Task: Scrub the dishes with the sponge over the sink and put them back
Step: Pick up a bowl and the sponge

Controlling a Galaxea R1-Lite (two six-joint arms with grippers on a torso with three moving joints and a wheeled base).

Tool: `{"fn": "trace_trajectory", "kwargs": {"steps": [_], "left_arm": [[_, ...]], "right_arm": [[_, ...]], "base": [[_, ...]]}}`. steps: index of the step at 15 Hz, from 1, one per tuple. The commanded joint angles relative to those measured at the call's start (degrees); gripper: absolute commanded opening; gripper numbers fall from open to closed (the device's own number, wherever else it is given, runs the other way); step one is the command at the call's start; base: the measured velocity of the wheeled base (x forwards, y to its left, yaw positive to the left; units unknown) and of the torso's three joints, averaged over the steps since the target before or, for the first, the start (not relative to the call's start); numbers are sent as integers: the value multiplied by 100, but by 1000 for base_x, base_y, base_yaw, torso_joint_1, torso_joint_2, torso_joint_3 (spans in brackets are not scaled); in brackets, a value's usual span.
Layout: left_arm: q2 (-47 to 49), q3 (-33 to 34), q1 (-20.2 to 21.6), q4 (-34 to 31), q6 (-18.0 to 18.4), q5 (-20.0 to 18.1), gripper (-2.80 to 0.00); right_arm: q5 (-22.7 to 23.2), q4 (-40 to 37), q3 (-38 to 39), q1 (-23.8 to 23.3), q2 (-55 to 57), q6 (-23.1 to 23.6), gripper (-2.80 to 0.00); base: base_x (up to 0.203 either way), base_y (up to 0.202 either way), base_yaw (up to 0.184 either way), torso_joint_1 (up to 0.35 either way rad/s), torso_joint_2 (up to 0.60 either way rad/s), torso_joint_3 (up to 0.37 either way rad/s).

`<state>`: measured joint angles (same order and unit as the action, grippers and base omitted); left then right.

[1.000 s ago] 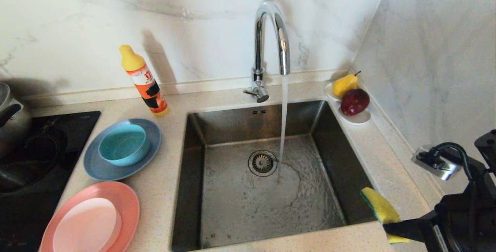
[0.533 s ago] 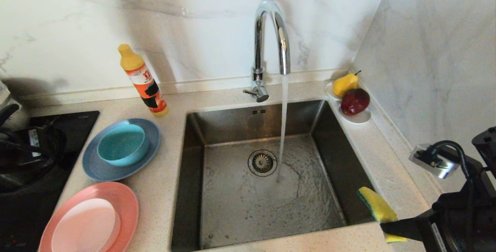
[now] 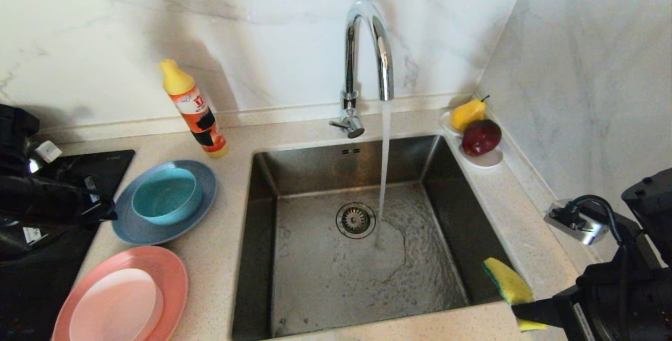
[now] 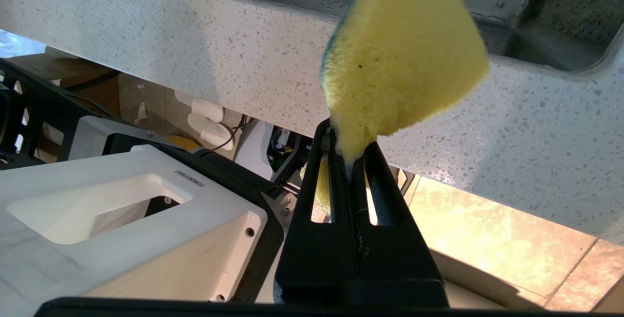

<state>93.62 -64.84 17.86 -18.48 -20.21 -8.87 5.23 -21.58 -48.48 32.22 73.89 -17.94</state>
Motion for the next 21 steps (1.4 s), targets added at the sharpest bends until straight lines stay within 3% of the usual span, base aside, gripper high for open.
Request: {"fn": "trace_trajectory", "kwargs": {"steps": [1, 8, 11, 21], "left_arm": [[174, -49, 7, 136, -89, -17, 0], [501, -56, -2, 238, -121, -5, 0], [604, 50, -19, 661, -245, -16, 0], [1182, -95, -72, 1216, -246, -88, 0]], "right_arm": [[4, -13, 14, -8, 20, 0, -280], [-4, -13, 125, -81, 29, 19, -280], [-4, -13, 216, -114, 117, 35, -280], [13, 286, 243, -355, 240, 77, -280]], "base": [[0, 0, 0, 0, 0, 0], [0, 0, 0, 0, 0, 0], [0, 0, 0, 0, 0, 0], [0, 0, 0, 0, 0, 0]]}}
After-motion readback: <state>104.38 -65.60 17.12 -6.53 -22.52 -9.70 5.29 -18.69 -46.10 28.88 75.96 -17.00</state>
